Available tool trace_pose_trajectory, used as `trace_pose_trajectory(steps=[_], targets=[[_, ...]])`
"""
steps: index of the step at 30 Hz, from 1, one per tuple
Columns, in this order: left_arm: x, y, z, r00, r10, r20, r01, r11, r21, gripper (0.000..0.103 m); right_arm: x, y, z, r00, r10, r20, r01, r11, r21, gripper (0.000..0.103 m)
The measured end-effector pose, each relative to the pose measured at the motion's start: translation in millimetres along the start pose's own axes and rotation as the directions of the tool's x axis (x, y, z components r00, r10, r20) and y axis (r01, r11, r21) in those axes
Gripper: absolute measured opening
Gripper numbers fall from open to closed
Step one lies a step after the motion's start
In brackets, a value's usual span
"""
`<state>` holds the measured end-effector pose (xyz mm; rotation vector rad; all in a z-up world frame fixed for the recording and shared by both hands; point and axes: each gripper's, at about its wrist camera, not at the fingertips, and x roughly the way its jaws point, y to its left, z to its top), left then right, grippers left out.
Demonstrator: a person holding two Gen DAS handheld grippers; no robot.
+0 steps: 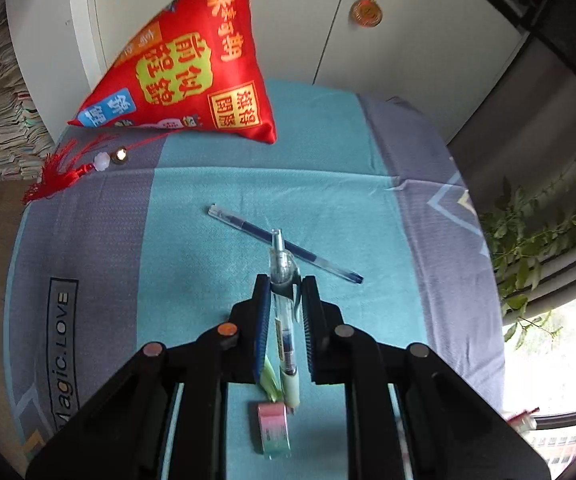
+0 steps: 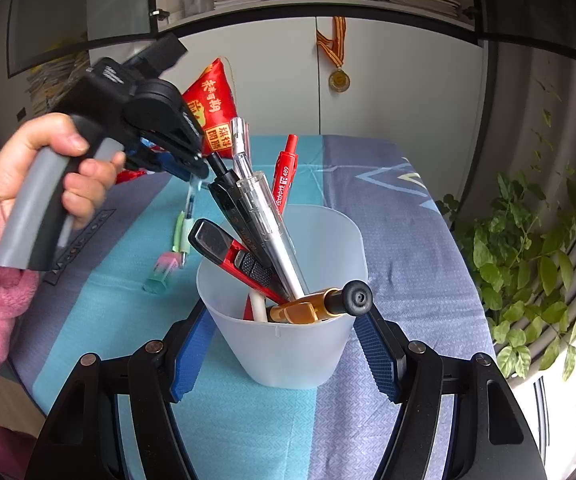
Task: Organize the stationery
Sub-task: 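Grasp the clear pen with green grip using the left tool, then lower the clear green-grip pen into the cup with the left tool and release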
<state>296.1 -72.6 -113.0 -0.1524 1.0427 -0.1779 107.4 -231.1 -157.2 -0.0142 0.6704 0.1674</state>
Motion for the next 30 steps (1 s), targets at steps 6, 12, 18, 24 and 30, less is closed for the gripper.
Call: trace_pose_trajectory(steps=[6, 12, 18, 24, 30], targets=[[-59.5, -4.9, -27.0, 0.986, -0.139, 0.096, 0.127, 0.985, 0.116, 0.013, 0.4, 1.8, 0.3, 1.0, -0.008, -0.003, 0.008, 1.0, -0.002, 0.07], [-98.2, -23.3, -41.3, 0.96, -0.212, 0.186, 0.175, 0.965, 0.197, 0.013, 0.1, 3.5, 1.0, 1.0, -0.019, -0.007, 0.019, 1.0, 0.0, 0.07], [-141.7, -33.3, -46.4, 0.922, -0.297, 0.247, 0.234, 0.938, 0.256, 0.013, -0.8, 5.7, 0.3, 1.0, -0.027, -0.007, 0.027, 1.0, -0.001, 0.07], [-177.6, -57.0, -50.8, 0.863, -0.428, 0.269, 0.33, 0.88, 0.342, 0.013, -0.9, 5.9, 0.3, 1.0, -0.029, -0.005, 0.029, 1.0, -0.001, 0.07], [-169.8, -93.4, -58.5, 0.851, -0.477, 0.219, 0.356, 0.831, 0.427, 0.013, -1.4, 4.9, 0.5, 1.0, -0.026, -0.003, 0.026, 1.0, 0.003, 0.07]])
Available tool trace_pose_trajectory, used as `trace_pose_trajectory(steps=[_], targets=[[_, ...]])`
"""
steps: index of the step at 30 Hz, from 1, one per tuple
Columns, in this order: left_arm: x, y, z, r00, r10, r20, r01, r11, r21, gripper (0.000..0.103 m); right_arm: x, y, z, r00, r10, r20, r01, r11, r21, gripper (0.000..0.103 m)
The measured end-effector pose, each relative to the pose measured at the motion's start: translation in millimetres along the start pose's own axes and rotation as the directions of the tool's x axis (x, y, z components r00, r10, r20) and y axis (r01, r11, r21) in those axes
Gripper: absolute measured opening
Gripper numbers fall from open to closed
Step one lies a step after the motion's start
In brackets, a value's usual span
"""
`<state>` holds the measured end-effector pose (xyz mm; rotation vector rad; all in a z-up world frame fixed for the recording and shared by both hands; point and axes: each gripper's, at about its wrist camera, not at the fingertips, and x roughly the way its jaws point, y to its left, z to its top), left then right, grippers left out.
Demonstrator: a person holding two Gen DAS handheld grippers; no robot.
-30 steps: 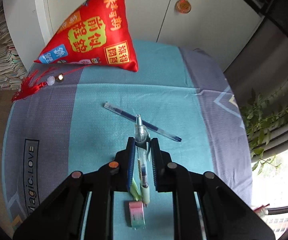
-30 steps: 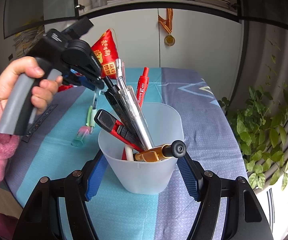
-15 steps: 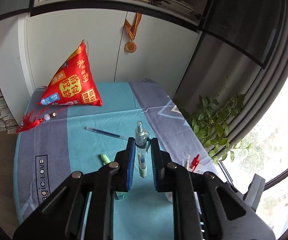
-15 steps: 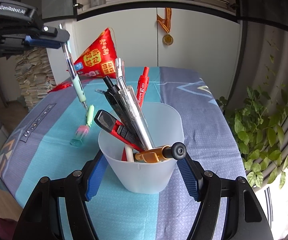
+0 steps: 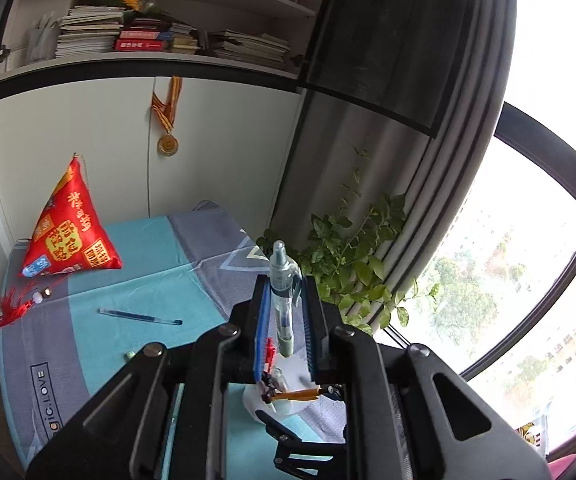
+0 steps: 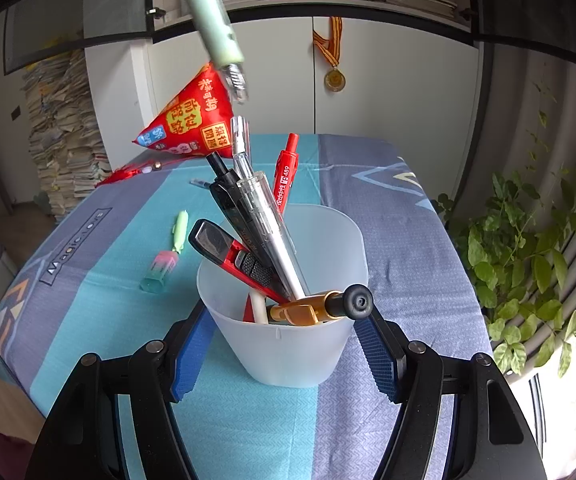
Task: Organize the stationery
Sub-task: 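Lower the clear green-grip pen into the cup with the left tool and release, then move the open left tool back over the blue gel pen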
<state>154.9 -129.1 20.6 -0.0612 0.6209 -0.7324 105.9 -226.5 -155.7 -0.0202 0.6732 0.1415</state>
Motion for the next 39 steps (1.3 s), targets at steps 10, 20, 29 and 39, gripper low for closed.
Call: trace_pose_trajectory(steps=[10, 20, 29, 39], targets=[[49.8, -15.5, -23.0, 0.991, 0.035, -0.129, -0.02, 0.993, 0.12, 0.013, -0.6, -0.4, -0.3, 1.0, 0.004, 0.004, -0.004, 1.0, 0.0, 0.07], [63.2, -18.4, -39.0, 0.983, 0.066, -0.169, -0.036, 0.984, 0.176, 0.014, -0.9, -0.5, -0.7, 1.0, 0.005, 0.004, -0.005, 1.0, 0.0, 0.07], [67.6, -16.7, -46.3, 0.977, 0.072, -0.202, -0.036, 0.984, 0.177, 0.014, -0.9, -0.4, -1.0, 1.0, 0.005, 0.005, -0.005, 1.0, 0.0, 0.07], [60.5, -15.9, -44.3, 0.978, 0.071, -0.197, -0.038, 0.986, 0.163, 0.018, -0.6, -1.7, -1.4, 1.0, 0.006, 0.003, -0.006, 1.0, 0.001, 0.07]])
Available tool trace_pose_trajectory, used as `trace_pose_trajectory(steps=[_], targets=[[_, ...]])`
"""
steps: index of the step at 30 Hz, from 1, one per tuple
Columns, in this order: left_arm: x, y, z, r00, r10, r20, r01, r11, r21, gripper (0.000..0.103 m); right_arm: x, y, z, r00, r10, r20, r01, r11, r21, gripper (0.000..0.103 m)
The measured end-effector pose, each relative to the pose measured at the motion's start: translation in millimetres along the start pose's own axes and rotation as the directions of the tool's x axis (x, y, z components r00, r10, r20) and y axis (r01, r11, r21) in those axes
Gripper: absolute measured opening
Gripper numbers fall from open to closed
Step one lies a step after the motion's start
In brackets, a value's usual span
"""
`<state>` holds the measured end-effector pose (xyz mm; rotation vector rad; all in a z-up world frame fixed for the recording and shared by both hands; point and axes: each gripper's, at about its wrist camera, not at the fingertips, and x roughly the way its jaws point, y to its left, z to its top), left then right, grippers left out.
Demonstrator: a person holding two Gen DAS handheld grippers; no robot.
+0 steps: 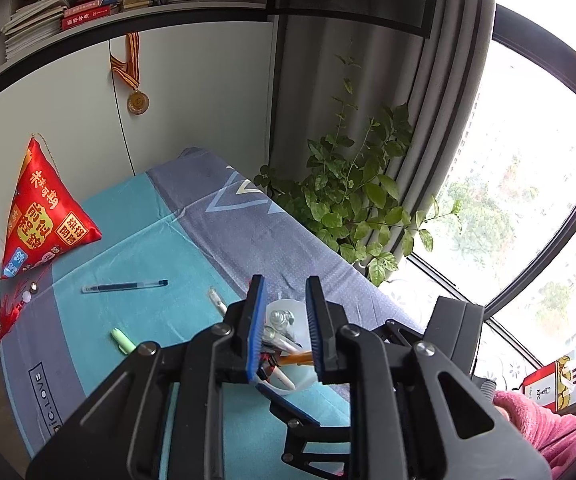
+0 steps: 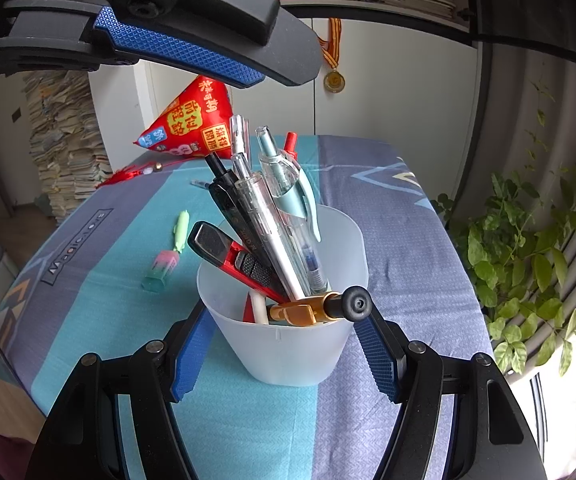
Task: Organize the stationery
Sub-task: 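Move the open left tool back over the blue gel pen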
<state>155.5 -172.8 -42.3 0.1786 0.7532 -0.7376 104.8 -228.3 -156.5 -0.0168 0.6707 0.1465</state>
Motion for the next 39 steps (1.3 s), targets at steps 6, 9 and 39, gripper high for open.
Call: trace_pose_trajectory(steps=[6, 9, 39], targets=[[-13.1, 20.2, 5.1, 0.999, 0.038, 0.031, -0.036, 0.997, -0.065, 0.019, -0.1, 0.1, -0.2, 1.0, 0.0, 0.001, 0.0, 1.0, 0.001, 0.07], [-15.9, 43.2, 5.6, 0.994, 0.102, 0.032, -0.097, 0.987, -0.128, 0.021, -0.1, -0.2, -0.4, 1.0, 0.0, 0.001, 0.0, 1.0, 0.001, 0.07], [-10.6, 124.5, -34.4, 0.971, 0.232, -0.058, -0.238, 0.908, -0.344, 0.022, 3.4, 3.9, 15.7, 0.999, -0.035, -0.009, 0.035, 0.999, 0.029, 0.072]])
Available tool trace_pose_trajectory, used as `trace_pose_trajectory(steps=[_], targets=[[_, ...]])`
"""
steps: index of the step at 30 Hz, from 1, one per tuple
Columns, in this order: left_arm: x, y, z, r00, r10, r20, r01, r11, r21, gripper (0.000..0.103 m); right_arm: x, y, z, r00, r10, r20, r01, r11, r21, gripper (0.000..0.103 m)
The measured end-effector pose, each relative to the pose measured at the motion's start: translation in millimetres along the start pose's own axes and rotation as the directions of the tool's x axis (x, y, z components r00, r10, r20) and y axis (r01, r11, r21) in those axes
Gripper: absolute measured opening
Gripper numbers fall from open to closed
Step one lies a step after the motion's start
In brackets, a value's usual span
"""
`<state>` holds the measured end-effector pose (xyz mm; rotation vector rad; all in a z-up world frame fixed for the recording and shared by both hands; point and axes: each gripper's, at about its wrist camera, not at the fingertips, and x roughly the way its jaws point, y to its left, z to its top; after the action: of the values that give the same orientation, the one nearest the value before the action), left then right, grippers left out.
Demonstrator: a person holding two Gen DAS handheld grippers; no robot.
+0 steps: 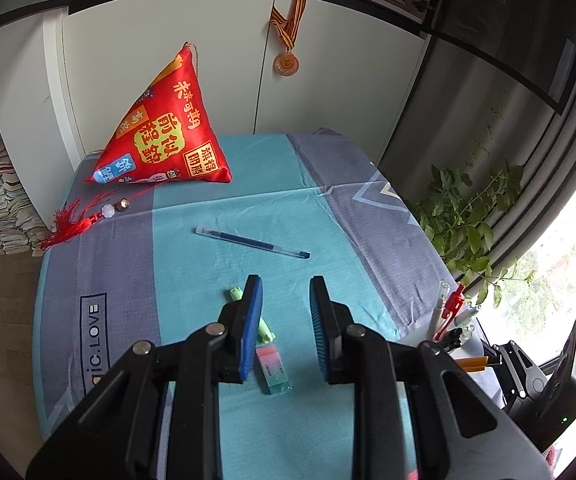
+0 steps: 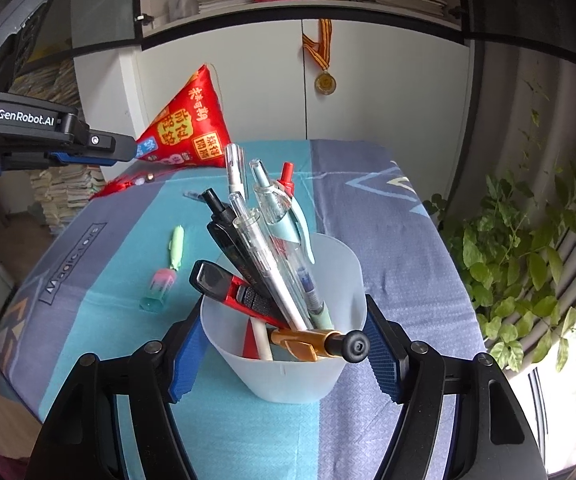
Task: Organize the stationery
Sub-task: 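Move the open left tool back over the blue gel pen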
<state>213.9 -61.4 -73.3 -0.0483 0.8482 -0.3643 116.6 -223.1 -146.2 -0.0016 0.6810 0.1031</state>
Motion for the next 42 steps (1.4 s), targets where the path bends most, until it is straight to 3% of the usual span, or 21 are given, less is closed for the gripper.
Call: trace_pose_trajectory(steps=[9, 13, 22, 34, 36, 38, 42], targets=[[16.2, 11.7, 3.8, 0.999, 0.014, -0.037, -0.016, 0.999, -0.036, 0.023, 1.4, -4.8, 2.4, 1.0, -0.002, 0.023, 0.002, 1.0, 0.013, 0.069], [33.5, 17.0, 8.0, 0.997, 0.012, -0.071, -0.018, 0.997, -0.076, 0.035, 2.7, -6.7, 5.8, 0.999, -0.024, 0.048, 0.023, 1.0, 0.005, 0.069], [64.2, 30.3, 19.8, 0.99, 0.04, -0.134, -0.058, 0.989, -0.137, 0.034, 15.8, -16.7, 15.7, 0.998, 0.013, 0.065, -0.013, 1.0, -0.008, 0.069], [63.5, 24.9, 23.1, 0.992, 0.036, -0.124, -0.053, 0.989, -0.138, 0.034, 4.2, -24.9, 2.8, 0.998, 0.051, 0.042, -0.051, 0.999, -0.011, 0.071], [62.5, 23.4, 22.0, 0.992, 0.036, -0.124, -0.052, 0.99, -0.134, 0.034, 3.3, -23.3, 5.4, 0.997, 0.057, 0.055, -0.056, 0.998, -0.005, 0.076], [61.0, 23.2, 21.6, 0.992, 0.036, -0.12, -0.053, 0.99, -0.134, 0.034, 0.9, -19.5, 9.8, 0.996, 0.035, 0.081, -0.034, 0.999, -0.012, 0.084], [59.1, 25.6, 20.1, 0.992, 0.04, -0.118, -0.056, 0.988, -0.141, 0.034, 5.7, -13.2, 16.7, 0.997, -0.012, 0.074, 0.015, 0.999, -0.045, 0.081]])
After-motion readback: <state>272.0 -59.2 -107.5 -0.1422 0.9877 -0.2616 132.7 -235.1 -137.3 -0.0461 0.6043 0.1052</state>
